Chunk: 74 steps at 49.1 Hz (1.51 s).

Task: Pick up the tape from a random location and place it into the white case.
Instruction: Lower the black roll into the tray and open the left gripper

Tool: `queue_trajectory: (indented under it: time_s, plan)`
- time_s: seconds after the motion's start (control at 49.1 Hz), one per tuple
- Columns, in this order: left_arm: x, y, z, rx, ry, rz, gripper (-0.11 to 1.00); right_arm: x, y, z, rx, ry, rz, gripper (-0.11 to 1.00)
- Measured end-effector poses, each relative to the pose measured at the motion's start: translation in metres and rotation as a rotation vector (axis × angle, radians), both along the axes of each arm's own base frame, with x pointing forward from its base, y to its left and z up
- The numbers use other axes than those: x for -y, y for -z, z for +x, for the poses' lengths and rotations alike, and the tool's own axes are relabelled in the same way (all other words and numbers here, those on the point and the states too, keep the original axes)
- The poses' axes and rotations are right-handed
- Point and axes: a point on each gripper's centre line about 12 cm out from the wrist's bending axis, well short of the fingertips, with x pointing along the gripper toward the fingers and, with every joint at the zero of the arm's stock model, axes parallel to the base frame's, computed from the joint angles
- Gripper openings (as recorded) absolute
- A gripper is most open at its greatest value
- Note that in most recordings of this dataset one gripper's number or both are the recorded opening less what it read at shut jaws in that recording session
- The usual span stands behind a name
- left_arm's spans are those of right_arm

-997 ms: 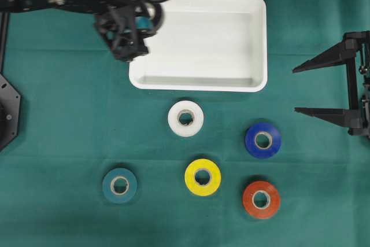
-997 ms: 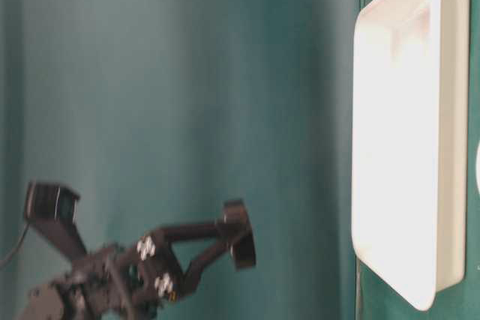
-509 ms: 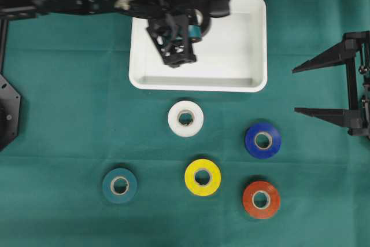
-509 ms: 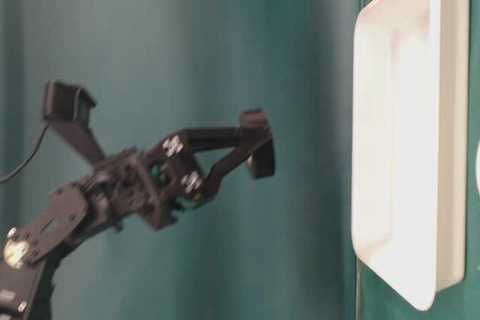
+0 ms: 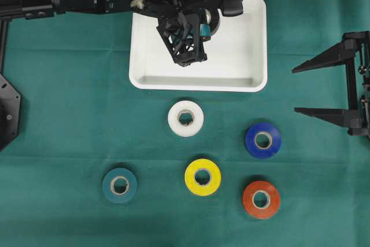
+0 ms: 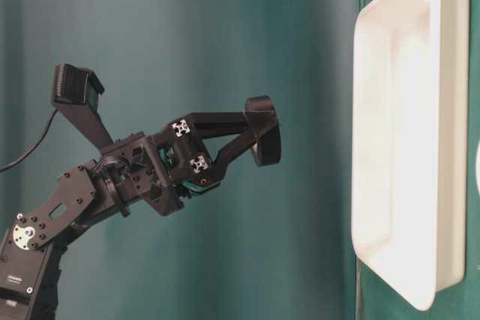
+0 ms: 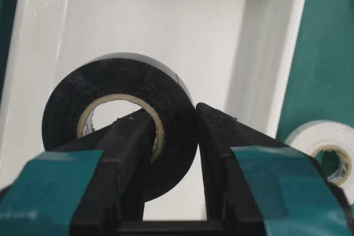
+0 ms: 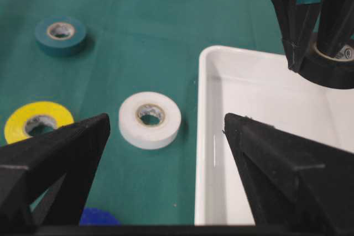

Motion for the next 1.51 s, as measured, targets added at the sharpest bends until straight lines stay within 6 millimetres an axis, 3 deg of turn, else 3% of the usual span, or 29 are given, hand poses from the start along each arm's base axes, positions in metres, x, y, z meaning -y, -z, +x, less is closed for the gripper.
queue_trajectory:
  time_s: [1.119,1.506]
  plan:
    - [-0.001,0.003,0.0,-0.014,0.0,-0.003,0.19,0.0,0.002,0.001,-0.009,0.0,-0.001,0.92]
    - [-0.009,0.046,0.005,-0.034,-0.015,-0.009,0.19,0.0,0.002,0.001,-0.009,-0.001,-0.003,0.92]
